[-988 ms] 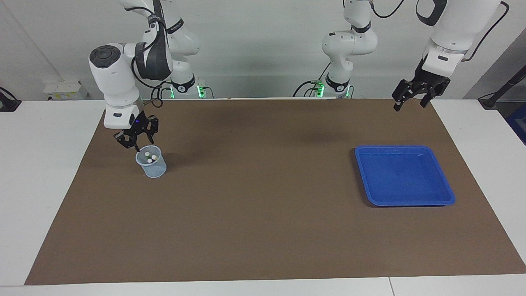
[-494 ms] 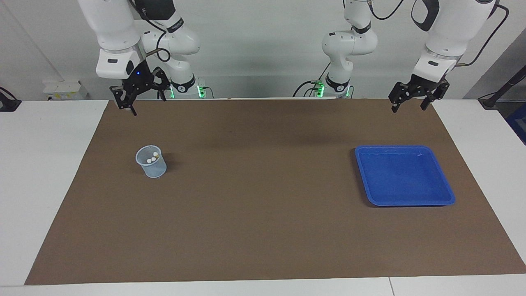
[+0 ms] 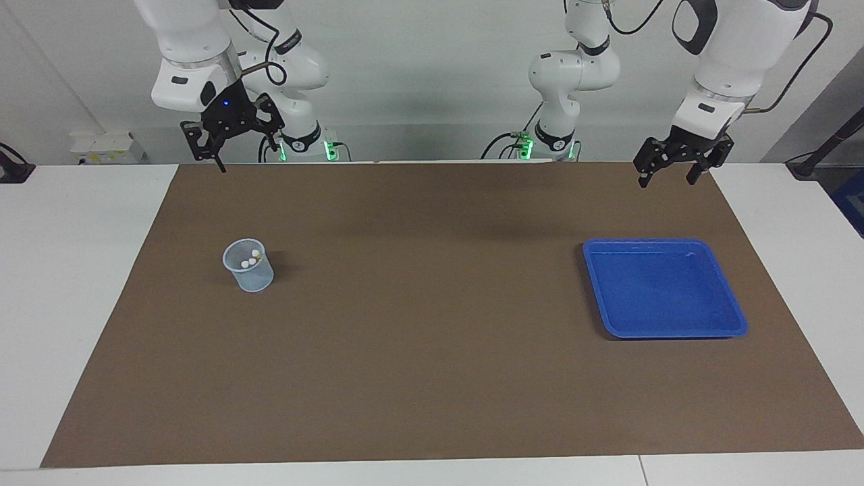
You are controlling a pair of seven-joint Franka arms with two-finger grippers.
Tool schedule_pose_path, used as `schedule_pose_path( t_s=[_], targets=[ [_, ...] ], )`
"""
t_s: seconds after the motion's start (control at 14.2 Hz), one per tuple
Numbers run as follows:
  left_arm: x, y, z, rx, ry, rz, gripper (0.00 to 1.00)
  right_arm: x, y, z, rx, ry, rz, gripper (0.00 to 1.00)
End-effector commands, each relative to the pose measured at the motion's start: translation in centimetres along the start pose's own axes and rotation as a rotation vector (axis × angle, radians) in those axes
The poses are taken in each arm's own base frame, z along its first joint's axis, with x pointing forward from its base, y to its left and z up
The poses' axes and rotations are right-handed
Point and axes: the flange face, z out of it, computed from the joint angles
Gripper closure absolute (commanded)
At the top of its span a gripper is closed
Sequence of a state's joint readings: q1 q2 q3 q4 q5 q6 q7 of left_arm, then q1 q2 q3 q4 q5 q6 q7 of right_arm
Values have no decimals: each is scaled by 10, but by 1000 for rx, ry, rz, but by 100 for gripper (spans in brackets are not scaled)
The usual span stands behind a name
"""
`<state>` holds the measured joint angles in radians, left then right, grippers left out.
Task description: Transfer and insert pens with both arms
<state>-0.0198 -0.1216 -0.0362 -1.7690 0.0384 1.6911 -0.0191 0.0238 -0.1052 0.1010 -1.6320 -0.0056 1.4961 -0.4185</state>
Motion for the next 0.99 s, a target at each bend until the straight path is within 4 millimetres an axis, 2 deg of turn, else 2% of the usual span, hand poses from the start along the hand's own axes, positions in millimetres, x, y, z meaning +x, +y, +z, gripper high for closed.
schedule_pose_path(
  t_s=[0.0, 0.07, 0.14, 0.28, 0.49, 0.78, 0.92],
  targets=[
    [8, -6, -6, -15, -11, -16, 0, 24, -1, 8, 19, -23, 22, 0],
    [5, -3, -11, -14, -4, -10, 0, 32, 3, 5, 17, -9, 28, 0],
    [2, -4, -15, -13, 6, -13, 0, 39, 7, 11, 22, -16, 36, 0],
    [-4, -7, -15, -12, 8, -18, 0, 38, 7, 9, 24, -13, 43, 0],
    [-6, -5, -14, -30, -2, -16, 0, 39, 4, 17, 22, -7, 81, 0],
    [-8, 0, -16, -47, -5, -15, 0, 41, 0, 17, 21, -6, 80, 0],
    [-8, -5, -16, -47, -4, -24, 0, 41, 1, 17, 22, -5, 84, 0]
  ],
)
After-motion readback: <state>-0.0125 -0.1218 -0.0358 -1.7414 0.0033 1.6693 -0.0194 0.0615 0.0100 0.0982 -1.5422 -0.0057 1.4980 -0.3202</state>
